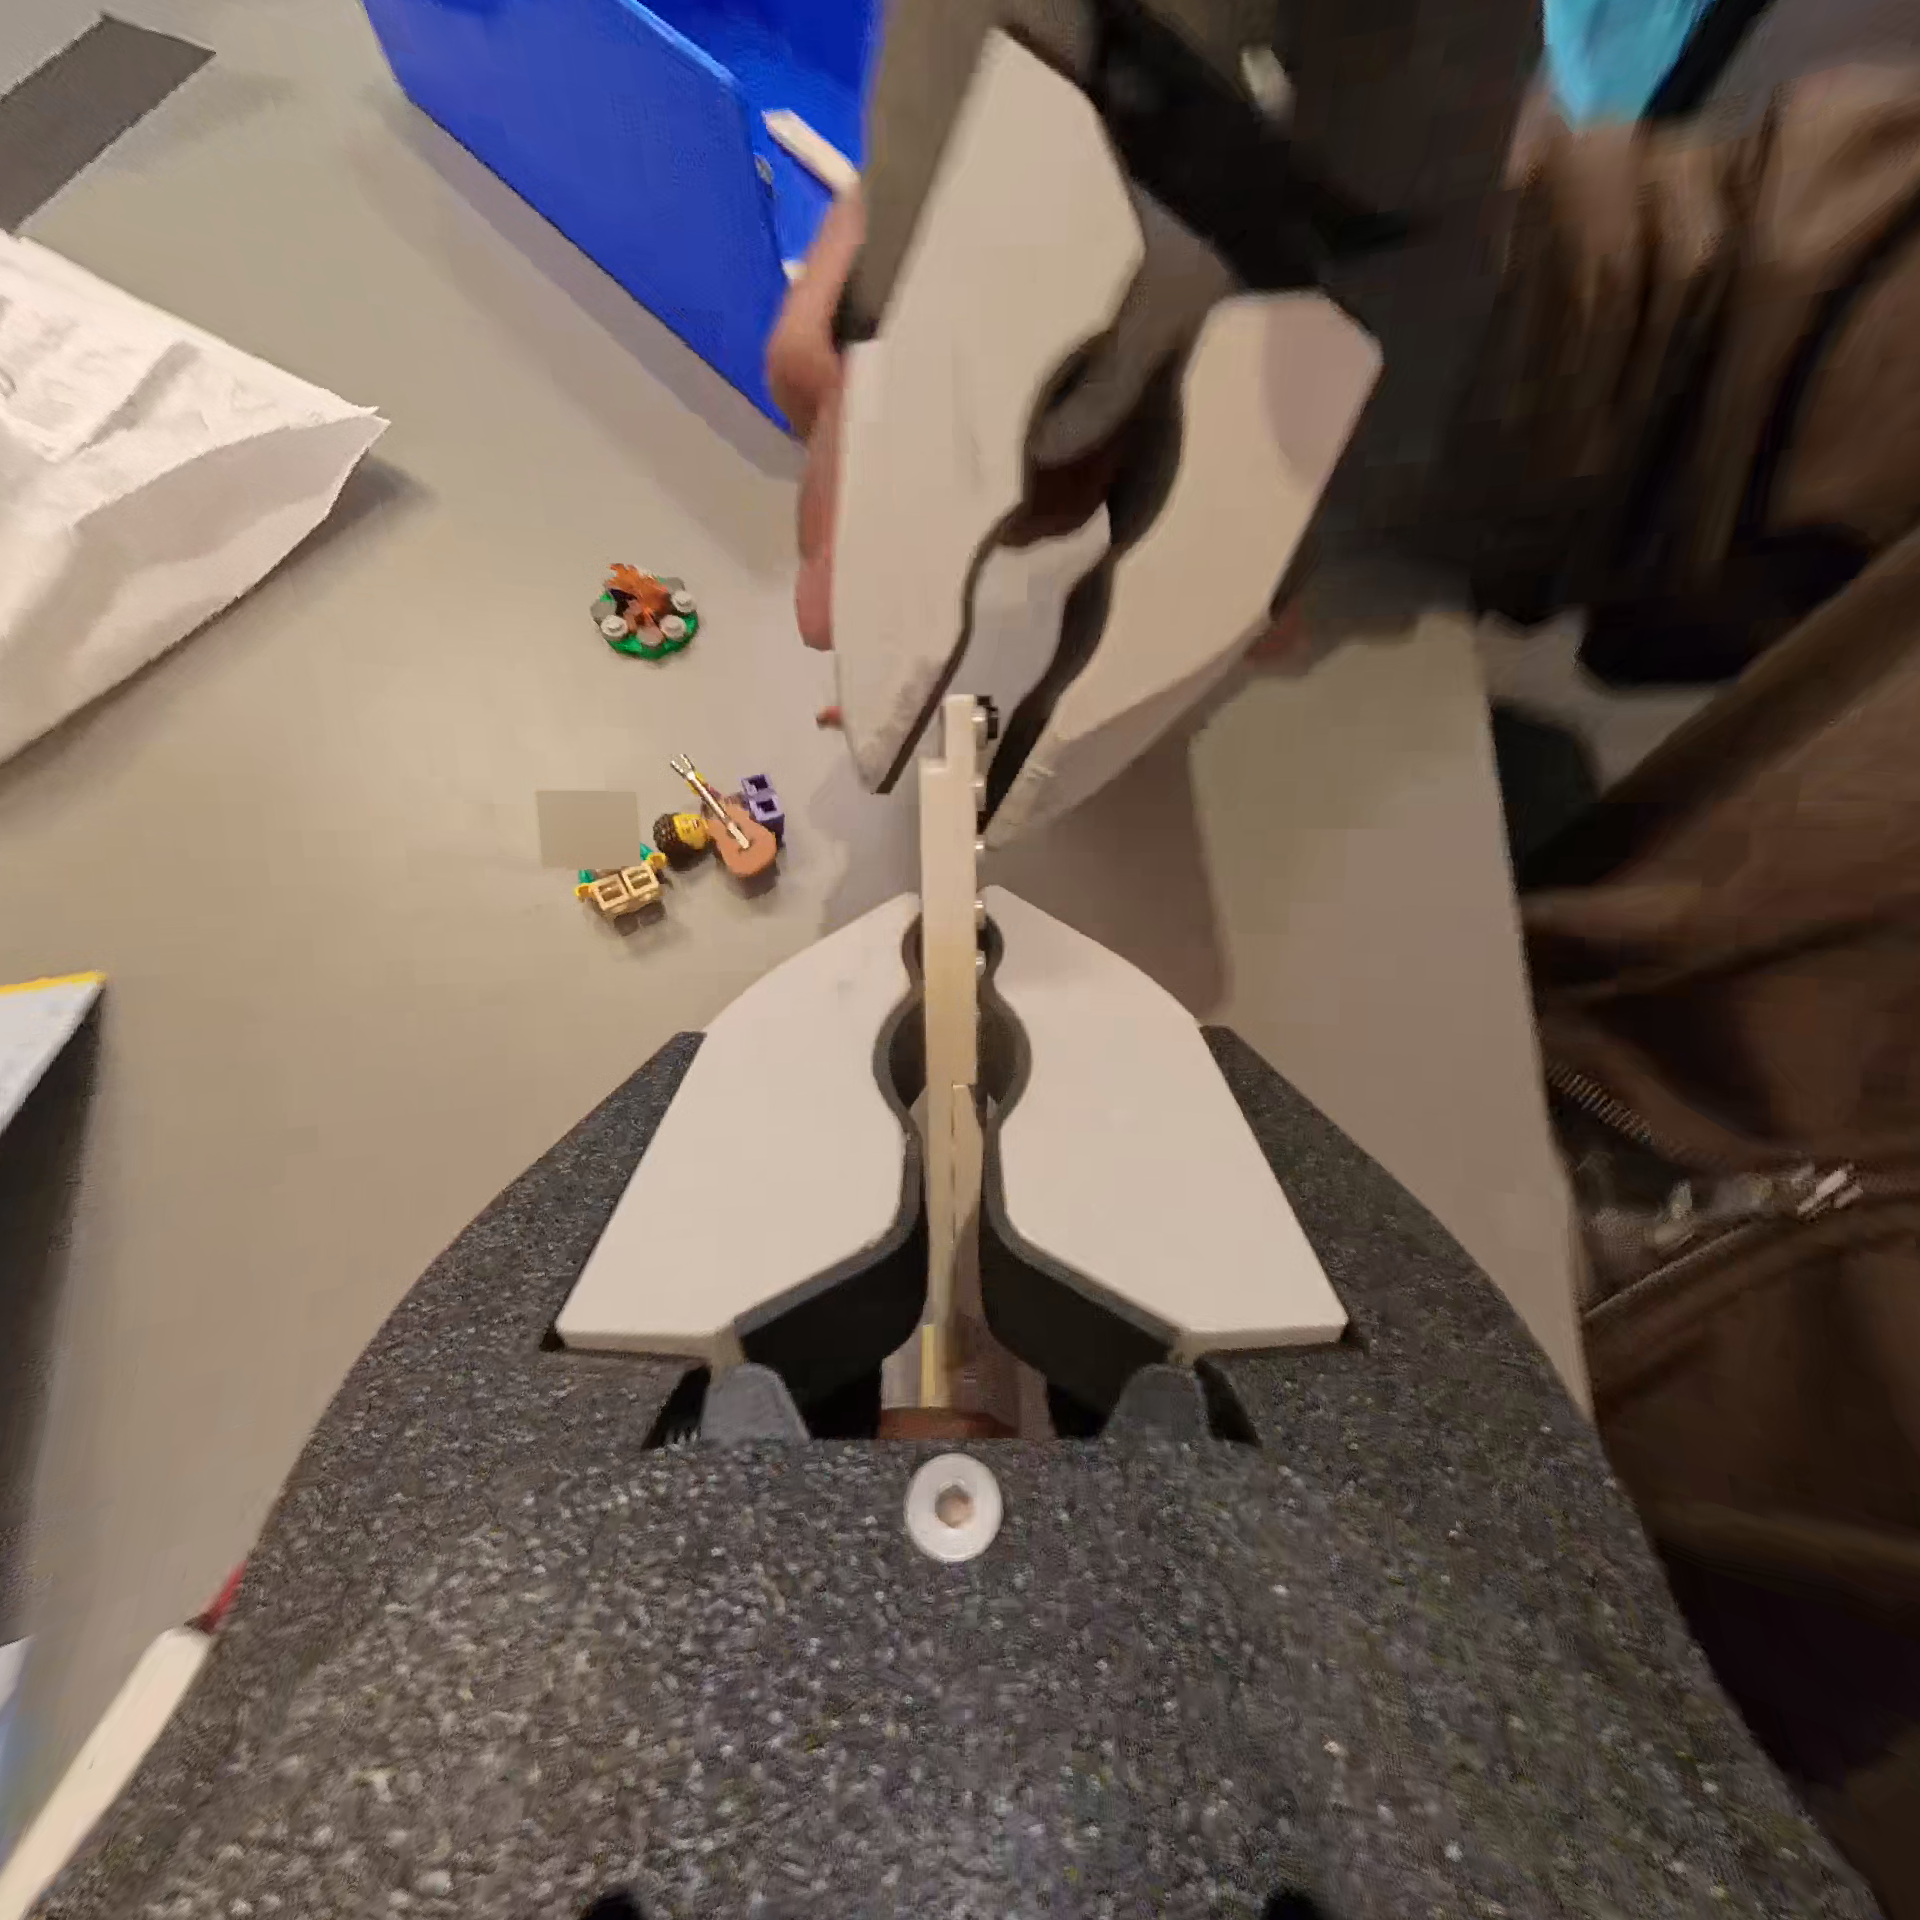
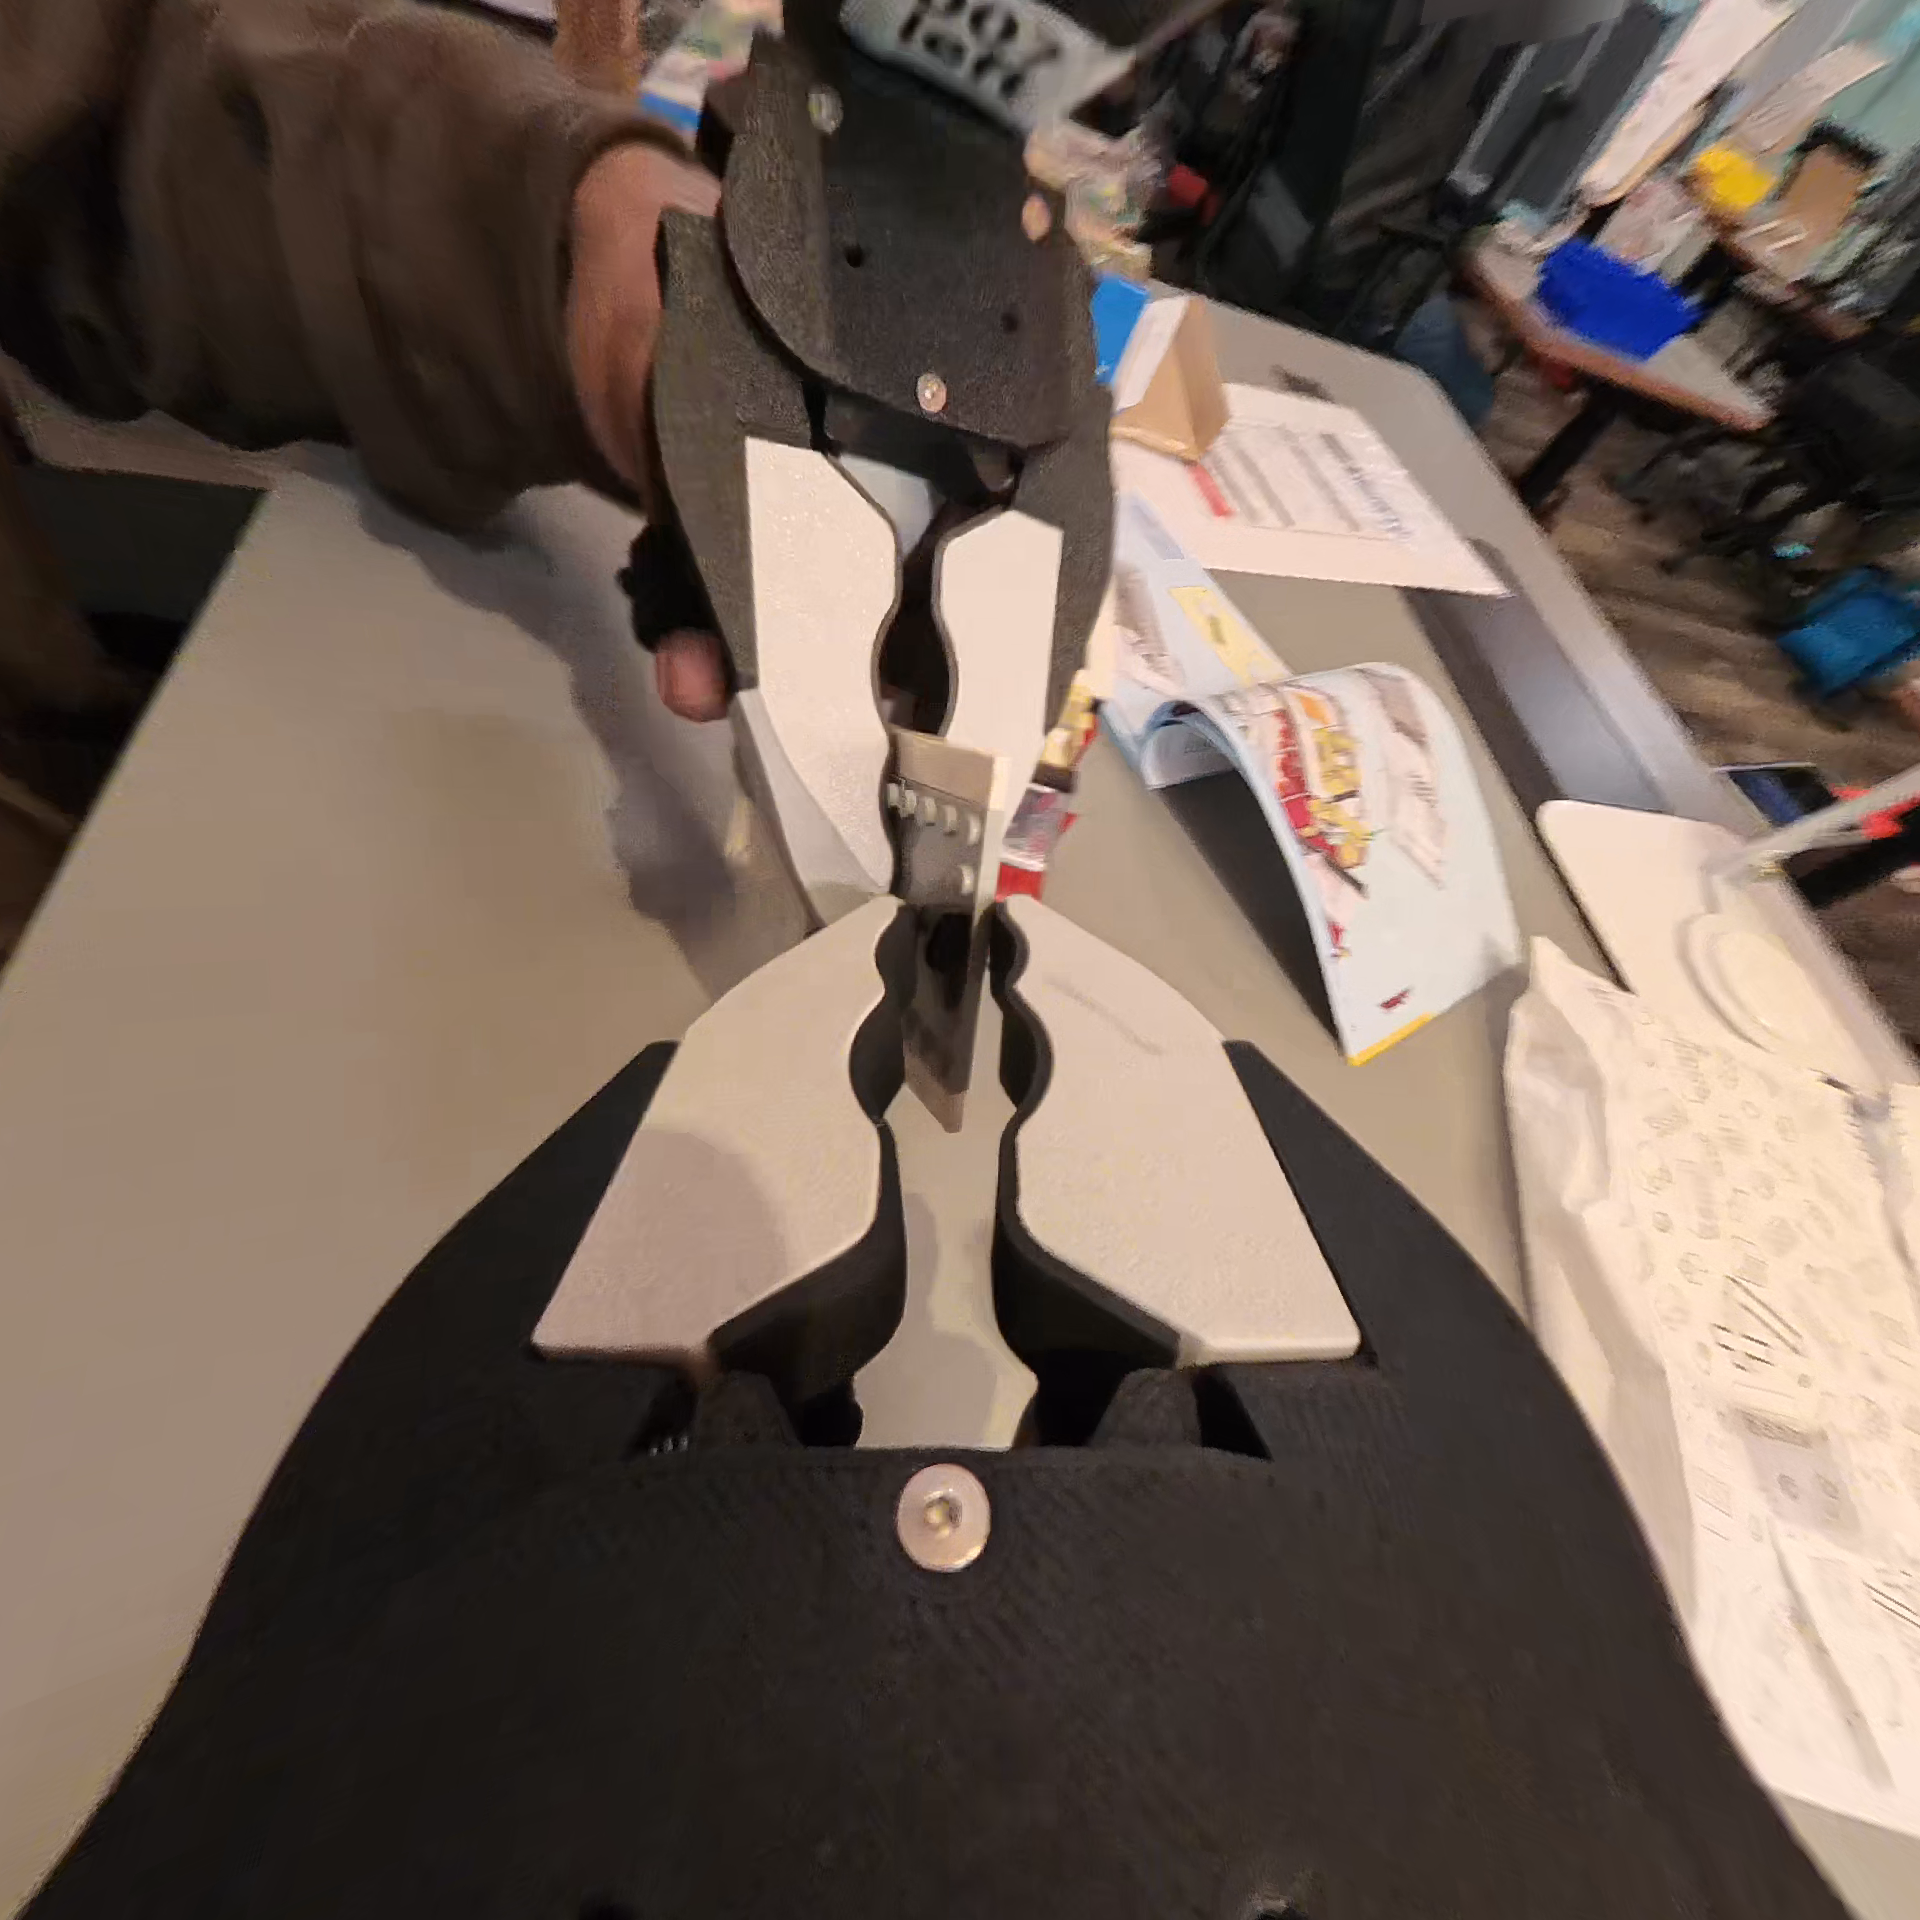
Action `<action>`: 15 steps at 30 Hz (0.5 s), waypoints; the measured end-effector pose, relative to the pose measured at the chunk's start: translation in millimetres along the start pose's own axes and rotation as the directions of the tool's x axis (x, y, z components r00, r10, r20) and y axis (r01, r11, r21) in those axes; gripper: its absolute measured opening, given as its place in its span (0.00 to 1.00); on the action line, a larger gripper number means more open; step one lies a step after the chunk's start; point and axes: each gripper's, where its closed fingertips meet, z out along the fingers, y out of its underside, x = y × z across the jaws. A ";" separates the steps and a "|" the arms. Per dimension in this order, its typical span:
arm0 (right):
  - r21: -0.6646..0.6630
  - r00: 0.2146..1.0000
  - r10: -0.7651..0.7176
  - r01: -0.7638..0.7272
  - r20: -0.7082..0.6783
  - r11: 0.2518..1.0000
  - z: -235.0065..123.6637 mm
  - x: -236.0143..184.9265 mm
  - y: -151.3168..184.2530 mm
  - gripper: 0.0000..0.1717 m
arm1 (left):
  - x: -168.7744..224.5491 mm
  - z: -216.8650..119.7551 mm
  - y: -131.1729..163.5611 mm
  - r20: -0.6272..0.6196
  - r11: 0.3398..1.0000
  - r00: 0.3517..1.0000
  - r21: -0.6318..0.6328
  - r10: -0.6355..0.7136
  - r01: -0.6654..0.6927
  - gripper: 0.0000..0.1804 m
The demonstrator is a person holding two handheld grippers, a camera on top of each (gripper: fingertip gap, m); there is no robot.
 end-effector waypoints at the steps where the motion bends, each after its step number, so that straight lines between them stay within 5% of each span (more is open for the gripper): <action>1: 0.022 0.999 -0.001 0.002 -0.045 1.000 -1.7 6.0 0.4 0.09 | -2.5 0.8 -4.3 -0.024 0.996 0.997 0.047 -0.068 0.069 0.02; 9: 0.006 0.915 -0.198 0.214 -0.351 0.977 -5.7 31.9 9.4 0.12 | -16.9 5.2 -8.6 -0.102 0.881 0.917 0.256 -0.385 0.398 0.02; 15: -0.052 0.894 -0.249 0.248 -0.372 0.967 5.6 28.7 19.9 0.08 | -18.2 15.7 0.3 -0.182 0.795 0.842 0.277 -0.508 0.540 0.02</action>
